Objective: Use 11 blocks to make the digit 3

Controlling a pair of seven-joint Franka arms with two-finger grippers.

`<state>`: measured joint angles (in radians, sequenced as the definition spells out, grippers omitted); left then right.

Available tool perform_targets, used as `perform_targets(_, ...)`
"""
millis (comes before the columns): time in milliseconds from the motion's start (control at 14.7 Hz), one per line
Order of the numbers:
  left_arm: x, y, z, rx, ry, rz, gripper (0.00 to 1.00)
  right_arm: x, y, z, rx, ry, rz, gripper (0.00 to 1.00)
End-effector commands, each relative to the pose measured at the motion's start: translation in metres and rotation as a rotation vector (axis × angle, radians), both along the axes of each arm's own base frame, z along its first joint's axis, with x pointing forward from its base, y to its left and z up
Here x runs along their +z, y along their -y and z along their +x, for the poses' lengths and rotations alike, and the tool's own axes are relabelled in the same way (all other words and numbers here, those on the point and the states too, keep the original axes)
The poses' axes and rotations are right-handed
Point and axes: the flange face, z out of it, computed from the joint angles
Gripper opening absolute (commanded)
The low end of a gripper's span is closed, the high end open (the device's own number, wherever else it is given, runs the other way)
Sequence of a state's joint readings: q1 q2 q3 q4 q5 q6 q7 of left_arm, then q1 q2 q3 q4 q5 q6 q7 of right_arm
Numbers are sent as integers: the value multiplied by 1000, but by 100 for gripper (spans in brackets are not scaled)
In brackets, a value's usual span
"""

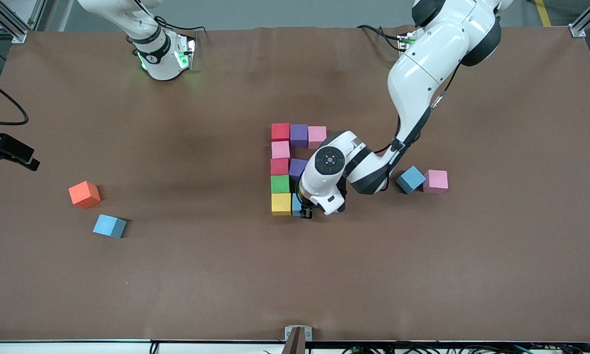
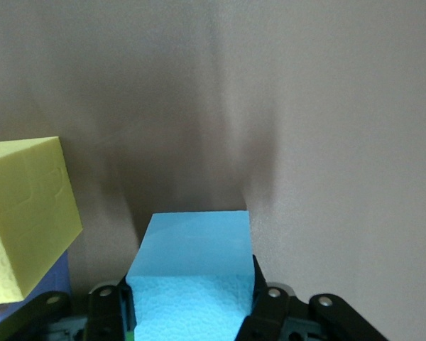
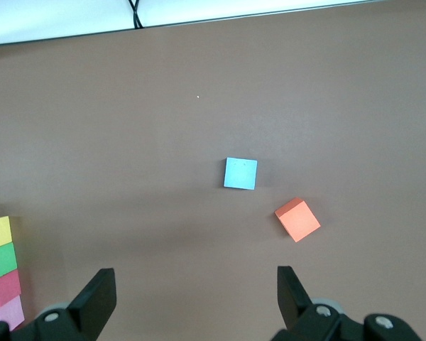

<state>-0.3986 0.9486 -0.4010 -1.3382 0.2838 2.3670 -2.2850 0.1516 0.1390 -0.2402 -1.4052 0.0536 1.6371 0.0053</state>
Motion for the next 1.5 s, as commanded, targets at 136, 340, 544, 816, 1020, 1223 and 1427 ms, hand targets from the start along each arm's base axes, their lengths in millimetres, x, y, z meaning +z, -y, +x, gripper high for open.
perform_targets(136,-14,11,-4,6,-17,-12,23,0,10,-13,46,-3,1,100)
perform_targets(340,-13,10,-3,14,-24,-22,38,-1,12,-15,45,-10,-4,100)
perform_targets(544,-13,9,-2,14,-24,-22,66,-3,14,-21,40,-11,-1,100)
perform_targets(816,7,5,4,7,-7,-22,100,-19,15,-47,38,-1,7,100)
perform_targets(1020,61,-2,11,9,0,-26,100,-19,12,-47,40,-8,3,100)
perform_targets(1223,127,-31,15,-52,-42,4,100,-15,10,-45,47,-1,1,100)
perform_targets(1427,167,-88,16,-145,-53,19,100,-10,11,-43,49,-3,2,100)
